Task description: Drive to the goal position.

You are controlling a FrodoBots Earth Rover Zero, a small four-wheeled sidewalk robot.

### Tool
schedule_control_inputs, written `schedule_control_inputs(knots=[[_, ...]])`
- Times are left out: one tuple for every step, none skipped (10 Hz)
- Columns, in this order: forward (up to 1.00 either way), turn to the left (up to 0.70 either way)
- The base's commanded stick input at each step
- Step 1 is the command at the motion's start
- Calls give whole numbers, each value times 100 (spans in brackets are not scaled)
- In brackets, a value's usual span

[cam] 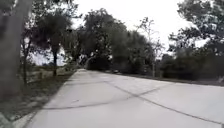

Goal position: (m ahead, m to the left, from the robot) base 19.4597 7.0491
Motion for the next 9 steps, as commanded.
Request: schedule_control_inputs(knots=[[70,0],[70,0],[70,0],[70,0],[70,0],[70,0],[70,0],[70,0],[70,0]])
